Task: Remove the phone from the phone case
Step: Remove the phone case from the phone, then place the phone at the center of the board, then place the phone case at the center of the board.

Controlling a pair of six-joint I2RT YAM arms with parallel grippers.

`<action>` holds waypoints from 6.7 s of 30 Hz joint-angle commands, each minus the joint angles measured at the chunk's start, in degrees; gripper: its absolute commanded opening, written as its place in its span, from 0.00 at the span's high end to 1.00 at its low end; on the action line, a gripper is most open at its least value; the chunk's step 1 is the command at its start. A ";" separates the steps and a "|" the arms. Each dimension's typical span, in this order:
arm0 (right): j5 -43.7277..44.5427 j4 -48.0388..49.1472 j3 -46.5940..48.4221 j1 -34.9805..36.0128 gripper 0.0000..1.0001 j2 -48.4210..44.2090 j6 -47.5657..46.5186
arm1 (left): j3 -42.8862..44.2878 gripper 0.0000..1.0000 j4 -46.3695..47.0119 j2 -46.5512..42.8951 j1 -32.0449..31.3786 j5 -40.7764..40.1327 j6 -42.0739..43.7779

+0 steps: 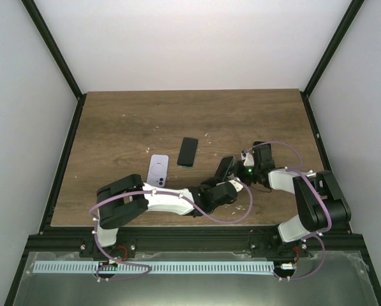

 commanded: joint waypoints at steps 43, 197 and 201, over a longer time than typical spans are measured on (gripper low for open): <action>14.15 -6.65 2.42 -10.76 0.99 -11.64 -5.19 | -2.05 1.00 0.79 -11.30 7.03 -9.69 -1.99; 2.42 -47.64 42.11 -19.42 0.51 5.58 -51.23 | -9.78 0.12 -36.40 -36.53 19.78 9.03 -33.59; -0.25 -40.01 36.70 -19.41 0.50 -7.29 -50.87 | -13.27 0.07 -32.25 -34.07 27.17 13.60 -35.17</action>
